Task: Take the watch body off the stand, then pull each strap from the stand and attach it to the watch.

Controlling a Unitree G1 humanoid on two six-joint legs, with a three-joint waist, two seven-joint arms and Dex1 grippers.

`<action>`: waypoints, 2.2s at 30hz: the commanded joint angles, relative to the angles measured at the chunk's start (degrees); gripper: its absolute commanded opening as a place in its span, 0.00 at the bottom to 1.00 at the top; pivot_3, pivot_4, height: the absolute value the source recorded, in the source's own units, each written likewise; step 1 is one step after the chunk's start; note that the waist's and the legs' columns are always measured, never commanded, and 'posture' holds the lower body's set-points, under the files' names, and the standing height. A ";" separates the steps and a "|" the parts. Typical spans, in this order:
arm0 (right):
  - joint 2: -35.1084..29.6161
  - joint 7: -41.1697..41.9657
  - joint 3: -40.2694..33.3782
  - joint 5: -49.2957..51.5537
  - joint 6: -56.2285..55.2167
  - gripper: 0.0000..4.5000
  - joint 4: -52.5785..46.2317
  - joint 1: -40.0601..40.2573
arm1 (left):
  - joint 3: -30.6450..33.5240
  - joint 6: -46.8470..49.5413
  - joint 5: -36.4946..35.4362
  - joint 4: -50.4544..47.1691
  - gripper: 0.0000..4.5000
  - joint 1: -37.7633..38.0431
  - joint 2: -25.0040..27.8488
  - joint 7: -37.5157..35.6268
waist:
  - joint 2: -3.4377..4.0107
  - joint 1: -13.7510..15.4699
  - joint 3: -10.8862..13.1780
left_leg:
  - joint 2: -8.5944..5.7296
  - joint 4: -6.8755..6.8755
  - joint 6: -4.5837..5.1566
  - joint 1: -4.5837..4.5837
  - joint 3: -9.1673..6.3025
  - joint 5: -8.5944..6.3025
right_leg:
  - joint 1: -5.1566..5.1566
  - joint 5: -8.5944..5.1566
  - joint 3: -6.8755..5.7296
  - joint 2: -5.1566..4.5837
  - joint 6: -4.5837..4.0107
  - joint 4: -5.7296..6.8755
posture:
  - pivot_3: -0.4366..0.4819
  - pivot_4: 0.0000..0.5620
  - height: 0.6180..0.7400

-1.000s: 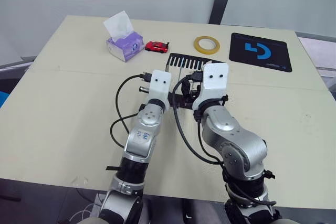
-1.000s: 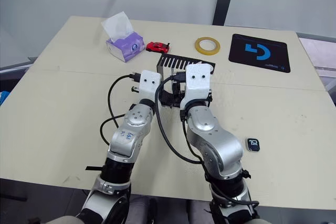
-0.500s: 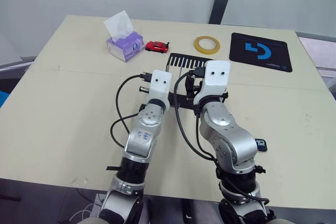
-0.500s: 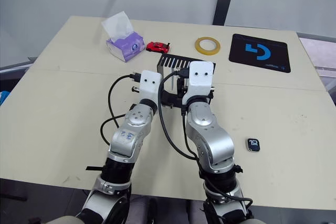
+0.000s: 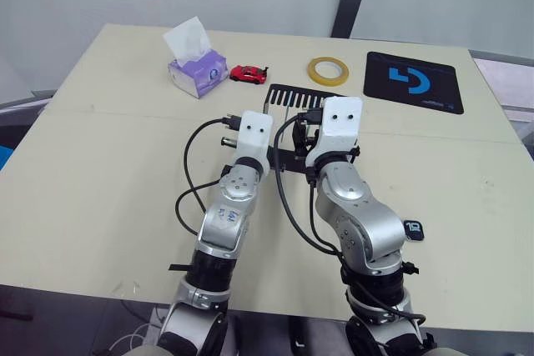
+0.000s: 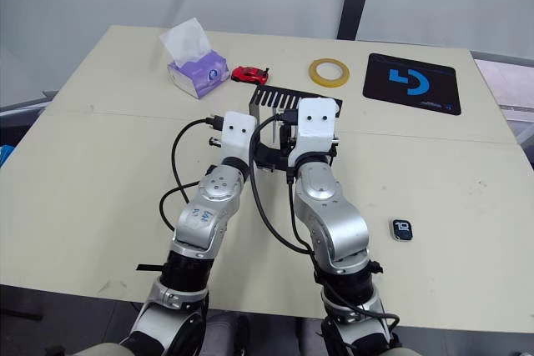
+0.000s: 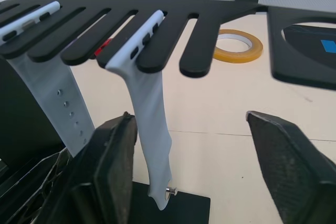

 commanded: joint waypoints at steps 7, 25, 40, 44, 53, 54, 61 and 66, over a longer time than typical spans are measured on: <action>3.84 0.24 0.38 -0.80 -1.57 0.02 -1.42 -0.08 | -0.25 -2.51 0.01 0.66 0.00 -2.30 -1.70 0.06 | 0.00 -0.61 0.00 | 0.00 -0.05 0.00 -0.03 0.00 0.00 | -0.02 0.00 -0.01 0.00 0.00 0.00 | 0.48 0.27 0.98; 0.67 4.07 8.50 -4.40 2.13 0.02 -12.49 6.25 | 0.07 -3.77 -0.60 2.55 0.00 -1.93 -2.66 0.55 | 0.00 -0.61 0.00 | 0.00 -0.06 -0.03 -0.17 0.00 0.01 | -0.22 0.00 0.01 -0.01 0.00 0.01 | 0.48 0.27 0.98; -6.44 14.83 5.59 -3.25 6.27 0.00 -22.12 10.67 | 0.54 2.16 -5.40 -3.06 0.17 0.64 0.47 -8.30 | 0.00 -0.60 0.00 | -0.07 -0.06 -0.03 -0.20 -0.02 0.04 | -0.28 0.00 0.01 -0.04 0.00 0.09 | 0.48 0.27 0.98; -9.50 20.50 1.63 -0.27 6.58 0.00 -22.73 10.24 | 3.11 6.35 -9.59 -9.65 0.53 2.43 3.44 -13.66 | 0.00 -0.68 0.01 | -0.06 -0.06 -0.04 -0.22 -0.01 0.04 | -0.30 0.00 0.02 -0.04 0.00 0.06 | 0.48 0.27 0.98; -17.85 36.53 -8.06 11.53 5.04 0.00 -20.08 9.04 | 13.82 15.39 -24.73 -21.31 0.99 7.57 18.81 -31.19 | 0.01 -0.92 0.01 | -0.03 -0.07 -0.14 -0.18 0.01 0.10 | -0.42 -0.05 0.07 0.02 -0.11 0.38 | 0.48 0.27 0.98; -18.93 38.52 -8.86 13.05 4.84 0.00 -19.72 9.08 | 14.99 15.36 -26.88 -22.28 0.99 8.47 20.64 -33.66 | 0.02 -0.92 0.02 | -0.02 -0.06 -0.14 -0.17 0.00 0.10 | -0.42 -0.05 0.07 0.02 -0.12 0.41 | 0.48 0.27 0.98; -23.91 51.63 -14.90 28.94 5.97 0.00 -17.44 7.18 | 22.07 17.21 -46.30 -21.91 0.99 12.62 35.38 -56.33 | 0.05 -0.91 0.05 | 0.00 -0.07 -0.14 -0.14 -0.02 0.10 | -0.42 -0.09 0.05 -0.04 -0.20 0.40 | 0.48 0.27 0.98; -27.80 60.87 -16.86 41.20 7.20 0.00 -11.31 3.55 | 21.79 20.40 -57.16 -16.80 0.99 6.72 39.11 -63.97 | 0.06 -0.62 0.06 | -0.02 -0.07 -0.15 -0.14 -0.08 0.10 | -0.37 -0.11 -0.01 -0.09 -0.24 0.38 | 0.48 0.27 0.98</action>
